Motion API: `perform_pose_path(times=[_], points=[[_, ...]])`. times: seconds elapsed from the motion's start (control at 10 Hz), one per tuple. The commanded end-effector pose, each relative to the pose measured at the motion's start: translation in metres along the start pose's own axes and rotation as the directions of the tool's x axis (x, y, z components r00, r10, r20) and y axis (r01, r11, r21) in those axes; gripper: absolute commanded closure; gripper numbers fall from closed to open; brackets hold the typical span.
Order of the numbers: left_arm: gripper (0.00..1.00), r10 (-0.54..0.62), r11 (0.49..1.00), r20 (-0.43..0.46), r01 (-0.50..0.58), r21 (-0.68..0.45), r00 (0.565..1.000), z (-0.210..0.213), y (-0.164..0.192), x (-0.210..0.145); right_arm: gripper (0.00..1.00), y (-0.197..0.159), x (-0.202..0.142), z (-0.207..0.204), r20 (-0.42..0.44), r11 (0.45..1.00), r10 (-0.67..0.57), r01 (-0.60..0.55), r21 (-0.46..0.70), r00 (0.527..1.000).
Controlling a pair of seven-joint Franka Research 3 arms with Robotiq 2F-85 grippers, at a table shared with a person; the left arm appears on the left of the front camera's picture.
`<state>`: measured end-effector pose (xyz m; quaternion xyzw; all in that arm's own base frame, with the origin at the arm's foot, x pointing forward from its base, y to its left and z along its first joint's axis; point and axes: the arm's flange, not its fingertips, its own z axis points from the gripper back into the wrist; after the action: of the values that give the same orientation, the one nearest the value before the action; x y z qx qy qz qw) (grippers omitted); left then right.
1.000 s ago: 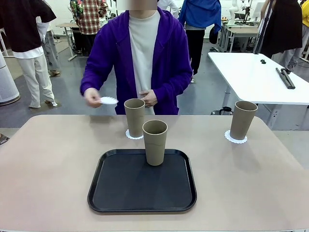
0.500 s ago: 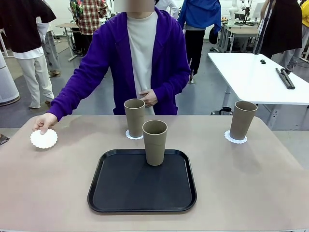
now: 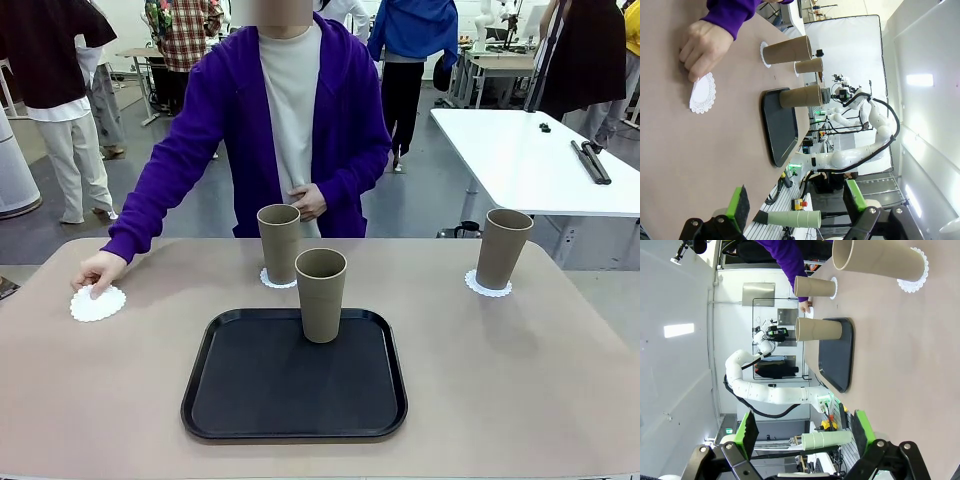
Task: Place coasters on the table and set cups on them.
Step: Take one Reusable plastic cup from the Flat Tray and place it on a coaster set by the human.
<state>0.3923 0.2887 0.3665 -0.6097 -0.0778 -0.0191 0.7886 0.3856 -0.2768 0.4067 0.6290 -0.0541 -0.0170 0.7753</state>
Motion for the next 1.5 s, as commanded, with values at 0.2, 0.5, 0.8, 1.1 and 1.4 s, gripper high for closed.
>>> perform_pose_path(times=[0.2,0.5,0.8,1.1,1.4], points=[[0.00,0.003,1.000,0.002,-0.003,0.006,1.000,0.0015,-0.0028,-0.0002,0.00,0.0002,0.0003,-0.0004,0.007,1.000,-0.004,0.004,0.004,1.000],[0.00,0.003,1.000,0.002,-0.003,0.006,1.000,0.0015,-0.0028,-0.0002,0.00,0.0002,0.0003,-0.0004,0.007,1.000,-0.004,0.004,0.004,1.000],[0.00,0.003,1.000,0.002,-0.003,0.006,1.000,0.0015,-0.0028,-0.0002,0.00,0.0002,0.0003,-0.0004,0.007,1.000,-0.004,0.004,0.004,1.000],[0.00,0.003,1.000,0.002,-0.003,0.006,1.000,0.0015,-0.0028,-0.0002,0.00,0.0002,0.0003,-0.0004,0.007,1.000,-0.004,0.004,0.004,1.000],[0.00,0.000,1.000,0.000,0.000,0.000,1.000,0.0000,0.0000,0.0000,0.00,0.0002,0.0003,-0.0004,0.007,1.000,-0.004,0.004,0.004,1.000]])
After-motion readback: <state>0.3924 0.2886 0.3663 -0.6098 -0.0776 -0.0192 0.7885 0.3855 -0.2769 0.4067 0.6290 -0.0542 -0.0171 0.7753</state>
